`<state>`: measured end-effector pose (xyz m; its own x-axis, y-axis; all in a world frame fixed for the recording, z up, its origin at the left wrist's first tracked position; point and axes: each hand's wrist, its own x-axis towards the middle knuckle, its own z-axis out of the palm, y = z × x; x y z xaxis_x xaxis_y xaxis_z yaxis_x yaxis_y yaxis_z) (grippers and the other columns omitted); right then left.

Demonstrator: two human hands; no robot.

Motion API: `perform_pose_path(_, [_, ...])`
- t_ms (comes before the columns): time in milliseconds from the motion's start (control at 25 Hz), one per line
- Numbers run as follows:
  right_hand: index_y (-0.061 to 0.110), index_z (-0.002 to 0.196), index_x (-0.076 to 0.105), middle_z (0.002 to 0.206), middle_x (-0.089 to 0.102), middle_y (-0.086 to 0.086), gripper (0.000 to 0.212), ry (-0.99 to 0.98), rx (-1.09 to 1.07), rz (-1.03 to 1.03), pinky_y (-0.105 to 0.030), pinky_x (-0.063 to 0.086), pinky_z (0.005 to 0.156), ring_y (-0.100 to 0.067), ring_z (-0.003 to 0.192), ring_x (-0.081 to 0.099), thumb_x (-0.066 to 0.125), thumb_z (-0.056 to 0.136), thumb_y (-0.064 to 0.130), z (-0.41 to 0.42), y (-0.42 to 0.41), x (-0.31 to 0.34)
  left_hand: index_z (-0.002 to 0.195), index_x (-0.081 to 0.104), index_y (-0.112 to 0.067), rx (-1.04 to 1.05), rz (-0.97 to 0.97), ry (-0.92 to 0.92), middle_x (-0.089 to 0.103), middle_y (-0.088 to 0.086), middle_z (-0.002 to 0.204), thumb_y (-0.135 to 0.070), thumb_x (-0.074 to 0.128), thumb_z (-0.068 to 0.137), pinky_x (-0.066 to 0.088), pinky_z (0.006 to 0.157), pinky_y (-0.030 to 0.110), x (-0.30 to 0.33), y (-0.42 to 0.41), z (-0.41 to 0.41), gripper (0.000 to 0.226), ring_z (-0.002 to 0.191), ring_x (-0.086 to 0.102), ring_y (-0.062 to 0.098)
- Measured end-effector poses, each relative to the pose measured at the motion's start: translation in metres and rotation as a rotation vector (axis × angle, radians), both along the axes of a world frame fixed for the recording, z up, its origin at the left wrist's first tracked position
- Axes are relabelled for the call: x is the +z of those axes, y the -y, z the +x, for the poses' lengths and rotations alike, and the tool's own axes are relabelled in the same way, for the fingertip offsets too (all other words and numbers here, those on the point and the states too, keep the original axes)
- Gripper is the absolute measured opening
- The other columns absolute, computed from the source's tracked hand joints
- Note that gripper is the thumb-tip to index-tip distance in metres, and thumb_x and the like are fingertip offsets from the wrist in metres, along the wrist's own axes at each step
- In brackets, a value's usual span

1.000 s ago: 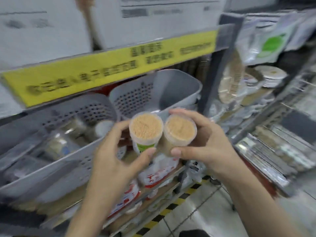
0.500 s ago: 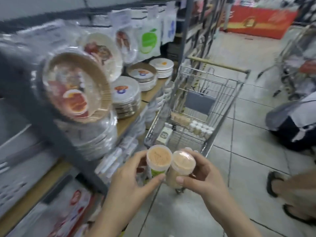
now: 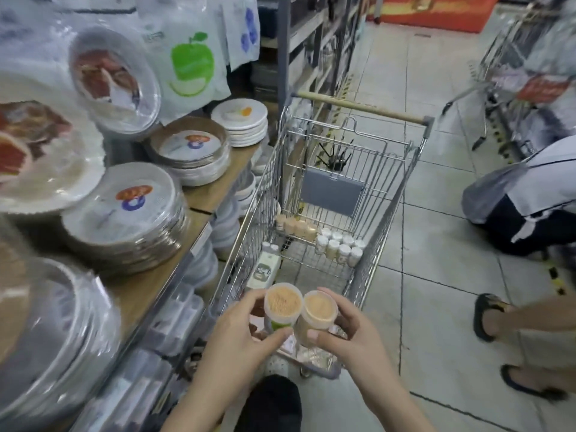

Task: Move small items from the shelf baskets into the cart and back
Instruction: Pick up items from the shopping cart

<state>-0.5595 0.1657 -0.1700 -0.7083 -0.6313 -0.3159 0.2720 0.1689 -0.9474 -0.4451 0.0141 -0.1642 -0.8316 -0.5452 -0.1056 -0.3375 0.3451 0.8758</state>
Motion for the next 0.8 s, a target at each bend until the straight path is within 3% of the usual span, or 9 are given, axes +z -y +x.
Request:
perform_pose_path(160, [0.030,0.116,0.062,0.107,0.070,0.016,0.061,-0.007,-0.025,0.100,-0.025,0.049,0.087,-0.001,0.102,0.062,0.079,0.067,-0.002,-0.076,0.060,-0.033,0.100,0.049,-0.046,-0.033,0.041,0.092,0.062,-0.023,0.101,-0.032,0.079,0.071,0.048,0.082,0.019,-0.033,0.060,-0.085,0.044,0.091,0.056,-0.009])
perform_pose_path(240, [0.031,0.115,0.061,0.106,0.070,0.017,0.062,0.014,-0.056,0.131,-0.026,0.049,0.089,-0.001,0.102,0.062,0.080,0.066,-0.002,-0.110,0.090,-0.054,0.102,0.050,-0.044,-0.045,0.073,0.120,0.063,-0.023,0.102,-0.030,0.080,0.071,0.050,0.085,0.024,-0.056,0.090,-0.124,0.046,0.094,0.057,-0.007])
perform_pose_path(400, [0.035,0.109,0.060,0.104,0.070,0.014,0.059,0.058,-0.103,0.168,-0.018,0.049,0.079,0.001,0.099,0.062,0.077,0.068,-0.005,-0.172,0.148,-0.109,0.096,0.049,-0.046,-0.013,0.116,0.171,0.063,-0.025,0.099,-0.024,0.082,0.070,0.046,0.080,0.018,-0.111,0.140,-0.193,0.047,0.093,0.056,-0.009])
perform_pose_path(560, [0.029,0.111,0.059,0.106,0.068,0.013,0.058,0.071,-0.091,0.198,-0.013,0.051,0.076,-0.003,0.103,0.061,0.075,0.070,-0.009,-0.235,0.200,-0.179,0.097,0.052,-0.044,0.094,0.171,0.206,0.063,-0.022,0.099,-0.019,0.082,0.069,0.051,0.080,0.031,-0.173,0.179,-0.257,0.048,0.094,0.059,0.000])
perform_pose_path(680, [0.026,0.117,0.059,0.108,0.068,0.013,0.058,0.065,-0.068,0.242,-0.016,0.053,0.079,-0.006,0.107,0.060,0.076,0.071,-0.004,-0.279,0.236,-0.239,0.106,0.056,-0.032,0.146,0.147,0.241,0.063,-0.019,0.097,-0.020,0.080,0.072,0.045,0.071,0.014,-0.224,0.205,-0.305,0.044,0.089,0.059,-0.001])
perform_pose_path(800, [0.024,0.120,0.059,0.109,0.068,0.012,0.058,0.040,-0.070,0.314,-0.035,0.054,0.091,-0.009,0.108,0.060,0.079,0.070,0.003,-0.314,0.263,-0.303,0.102,0.055,-0.028,0.187,0.158,0.274,0.064,-0.016,0.092,-0.013,0.079,0.074,0.042,0.062,0.005,-0.276,0.225,-0.344,0.040,0.081,0.058,-0.007])
